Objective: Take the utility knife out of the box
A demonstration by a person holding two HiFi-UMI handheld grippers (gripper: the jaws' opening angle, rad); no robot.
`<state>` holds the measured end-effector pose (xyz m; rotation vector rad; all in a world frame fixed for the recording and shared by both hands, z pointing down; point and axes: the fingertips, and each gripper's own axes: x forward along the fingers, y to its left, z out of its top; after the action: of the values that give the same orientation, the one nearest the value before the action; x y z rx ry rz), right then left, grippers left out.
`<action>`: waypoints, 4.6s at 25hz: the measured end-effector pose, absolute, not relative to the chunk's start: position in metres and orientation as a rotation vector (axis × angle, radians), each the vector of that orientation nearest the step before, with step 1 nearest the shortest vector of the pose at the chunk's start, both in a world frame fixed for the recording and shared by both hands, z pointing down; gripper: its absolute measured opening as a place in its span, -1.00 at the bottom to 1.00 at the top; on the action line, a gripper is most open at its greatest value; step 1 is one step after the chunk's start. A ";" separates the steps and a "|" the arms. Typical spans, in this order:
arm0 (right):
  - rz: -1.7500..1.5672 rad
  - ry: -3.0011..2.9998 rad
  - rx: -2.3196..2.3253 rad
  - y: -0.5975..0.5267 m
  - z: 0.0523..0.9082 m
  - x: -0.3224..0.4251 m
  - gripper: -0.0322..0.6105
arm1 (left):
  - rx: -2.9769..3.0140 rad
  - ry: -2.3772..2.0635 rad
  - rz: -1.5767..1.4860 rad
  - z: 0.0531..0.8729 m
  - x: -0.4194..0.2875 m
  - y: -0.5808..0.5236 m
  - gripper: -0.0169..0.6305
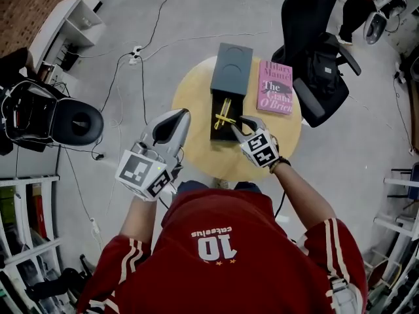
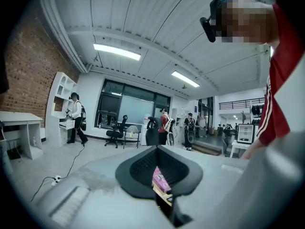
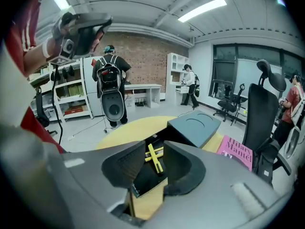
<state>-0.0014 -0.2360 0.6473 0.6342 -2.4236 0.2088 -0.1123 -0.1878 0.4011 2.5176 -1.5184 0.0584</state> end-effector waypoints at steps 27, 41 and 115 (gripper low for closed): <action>-0.136 -2.069 0.241 -0.254 0.772 -0.038 -0.58 | 2.407 -1.559 0.049 0.434 -0.125 -0.185 -0.94; -0.185 -1.948 0.166 -0.258 0.785 -0.038 -0.69 | 2.406 -1.568 0.050 0.434 -0.129 -0.184 -0.94; -0.135 -2.746 1.065 -0.212 0.387 0.084 -0.71 | 2.634 -1.452 0.205 0.409 -0.037 -0.206 -0.93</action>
<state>0.0841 -0.2122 0.3873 1.0649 -2.7462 -0.1349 -0.0369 -0.2064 0.4086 2.6345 -1.4523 0.2050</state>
